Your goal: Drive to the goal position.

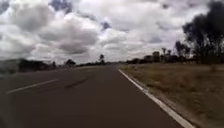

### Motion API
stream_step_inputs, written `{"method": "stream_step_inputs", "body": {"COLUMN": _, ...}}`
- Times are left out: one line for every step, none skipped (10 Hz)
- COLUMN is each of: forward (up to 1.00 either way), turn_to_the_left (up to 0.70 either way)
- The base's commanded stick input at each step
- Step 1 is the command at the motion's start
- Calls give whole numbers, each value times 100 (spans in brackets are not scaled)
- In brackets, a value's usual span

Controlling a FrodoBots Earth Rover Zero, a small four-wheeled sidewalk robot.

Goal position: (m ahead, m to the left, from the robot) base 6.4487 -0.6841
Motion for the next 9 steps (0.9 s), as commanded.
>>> {"method": "stream_step_inputs", "body": {"forward": 80, "turn_to_the_left": 0}}
{"method": "stream_step_inputs", "body": {"forward": 80, "turn_to_the_left": 0}}
{"method": "stream_step_inputs", "body": {"forward": 80, "turn_to_the_left": 0}}
{"method": "stream_step_inputs", "body": {"forward": 80, "turn_to_the_left": 0}}
{"method": "stream_step_inputs", "body": {"forward": 80, "turn_to_the_left": 0}}
{"method": "stream_step_inputs", "body": {"forward": 80, "turn_to_the_left": 0}}
{"method": "stream_step_inputs", "body": {"forward": 80, "turn_to_the_left": 0}}
{"method": "stream_step_inputs", "body": {"forward": 80, "turn_to_the_left": 0}}
{"method": "stream_step_inputs", "body": {"forward": 80, "turn_to_the_left": 0}}
